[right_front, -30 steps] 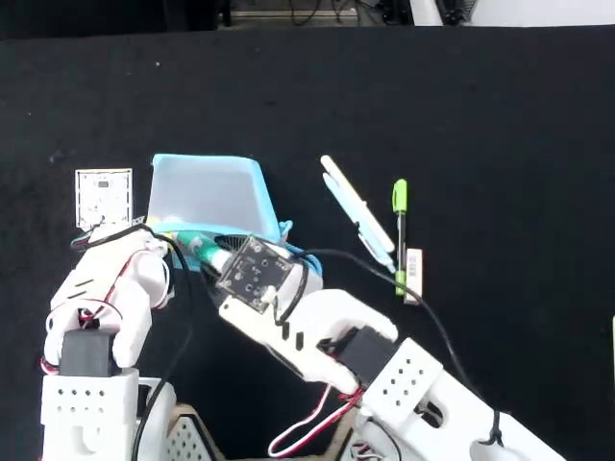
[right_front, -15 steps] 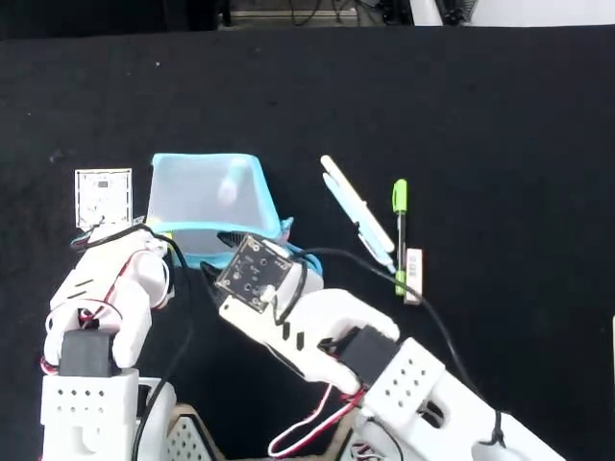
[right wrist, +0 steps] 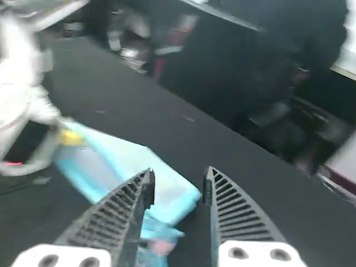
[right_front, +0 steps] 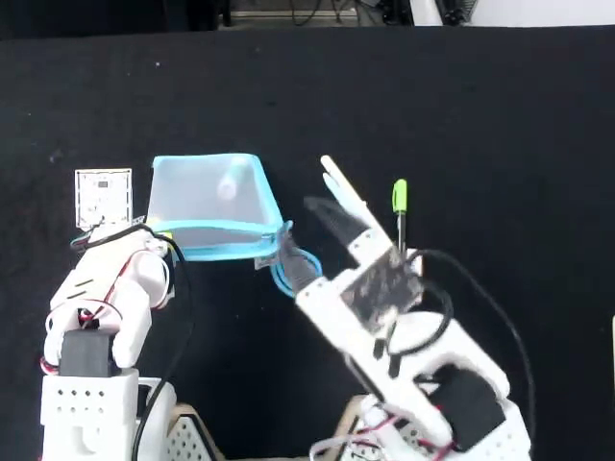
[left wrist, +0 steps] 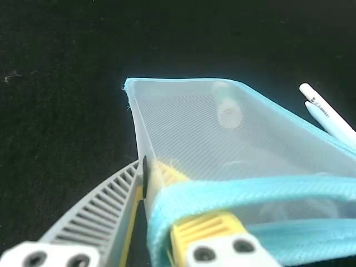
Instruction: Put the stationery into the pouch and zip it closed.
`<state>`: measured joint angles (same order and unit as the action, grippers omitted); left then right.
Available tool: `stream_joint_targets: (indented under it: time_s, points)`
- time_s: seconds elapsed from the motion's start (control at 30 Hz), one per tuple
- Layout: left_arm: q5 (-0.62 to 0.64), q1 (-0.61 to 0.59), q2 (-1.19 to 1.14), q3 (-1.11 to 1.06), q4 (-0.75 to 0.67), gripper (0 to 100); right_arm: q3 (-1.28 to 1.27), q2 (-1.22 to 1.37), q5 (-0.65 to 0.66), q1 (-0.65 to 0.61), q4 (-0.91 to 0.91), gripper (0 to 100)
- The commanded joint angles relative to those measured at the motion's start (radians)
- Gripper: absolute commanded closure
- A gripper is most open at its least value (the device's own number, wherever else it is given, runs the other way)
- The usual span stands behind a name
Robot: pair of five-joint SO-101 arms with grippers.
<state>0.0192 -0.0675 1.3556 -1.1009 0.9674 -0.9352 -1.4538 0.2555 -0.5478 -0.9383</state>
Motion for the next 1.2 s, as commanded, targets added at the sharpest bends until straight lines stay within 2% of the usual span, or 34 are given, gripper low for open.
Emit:
stream_joint_targets:
  time_s: [0.0, 0.27, 0.57, 0.87, 1.17]
  points:
    - [0.008, 0.012, 0.014, 0.013, -0.005, 97, 0.036, 0.099, 0.009, 0.144, 0.080, 86.1]
    - [0.008, 0.012, 0.014, -0.001, -0.006, 97, 0.137, 0.590, 0.000, 0.322, 0.229, 86.1]
    - [0.008, 0.012, 0.015, -0.001, -0.006, 97, 0.404, 1.112, -0.152, 0.493, 0.241, 86.1]
    - [0.008, 0.012, 0.015, -0.002, -0.020, 97, 0.694, 1.437, -0.153, 0.502, 0.023, 86.1]
    - [0.008, 0.010, 0.015, -0.019, -0.037, 97, 0.928, 1.484, -0.152, 0.548, -0.316, 85.8]
